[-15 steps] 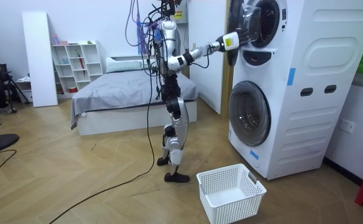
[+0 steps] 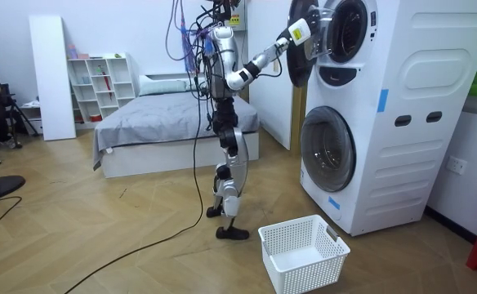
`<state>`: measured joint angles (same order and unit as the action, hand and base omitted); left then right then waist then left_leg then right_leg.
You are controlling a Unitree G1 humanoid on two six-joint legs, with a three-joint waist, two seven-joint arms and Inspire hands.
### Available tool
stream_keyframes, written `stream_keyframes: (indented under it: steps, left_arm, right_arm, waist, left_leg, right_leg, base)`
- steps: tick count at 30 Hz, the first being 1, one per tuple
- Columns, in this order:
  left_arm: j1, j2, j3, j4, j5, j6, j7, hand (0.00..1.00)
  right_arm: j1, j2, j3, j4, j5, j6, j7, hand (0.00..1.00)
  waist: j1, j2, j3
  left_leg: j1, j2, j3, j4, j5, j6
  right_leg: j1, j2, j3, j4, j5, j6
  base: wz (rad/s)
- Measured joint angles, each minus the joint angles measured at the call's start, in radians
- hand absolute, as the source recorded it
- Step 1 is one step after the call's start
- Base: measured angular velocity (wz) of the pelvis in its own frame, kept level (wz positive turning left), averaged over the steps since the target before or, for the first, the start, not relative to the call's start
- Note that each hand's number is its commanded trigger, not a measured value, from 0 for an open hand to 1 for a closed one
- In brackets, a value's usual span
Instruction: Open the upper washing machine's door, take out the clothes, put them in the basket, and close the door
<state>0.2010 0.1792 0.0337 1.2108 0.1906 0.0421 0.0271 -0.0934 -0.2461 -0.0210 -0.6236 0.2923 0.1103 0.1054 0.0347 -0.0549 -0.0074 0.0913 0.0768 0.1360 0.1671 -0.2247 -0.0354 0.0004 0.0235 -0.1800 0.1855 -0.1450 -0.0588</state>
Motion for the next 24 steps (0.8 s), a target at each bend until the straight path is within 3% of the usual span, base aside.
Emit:
stream_keyframes:
  steps: [8, 18, 24]
  left_arm:
    - [-0.015, 0.017, -0.077, 0.000, -0.001, 0.005, 0.011, 0.00]
    - [-0.028, 0.030, -0.134, -0.014, -0.002, 0.023, 0.011, 0.00]
    - [-0.039, 0.031, -0.136, -0.014, -0.002, 0.028, 0.011, 0.00]
  right_arm:
    - [-0.002, 0.016, 0.040, 0.000, 0.000, 0.000, 0.009, 0.00]
    - [-0.003, 0.052, 0.095, 0.000, -0.012, -0.005, 0.013, 0.00]
    - [-0.003, 0.060, 0.121, 0.004, -0.054, -0.005, 0.013, 0.00]
  waist:
    - [0.004, -0.012, -0.0019]
    - [0.006, -0.013, -0.0013]
    - [0.028, -0.014, -0.0004]
  left_leg:
    - [0.008, 0.008, -0.002, 0.001, 0.000, 0.000]
    - [0.007, 0.014, -0.008, 0.000, 0.010, -0.016]
    - [0.002, 0.015, -0.035, 0.000, 0.026, -0.023]
  right_leg:
    - [0.001, 0.013, 0.019, -0.002, 0.006, -0.009]
    - [0.005, 0.016, 0.005, -0.003, 0.011, -0.019]
    - [0.002, 0.014, -0.017, -0.002, 0.008, -0.025]
  base:
    - [-0.10]
    - [0.02]
    - [0.10]
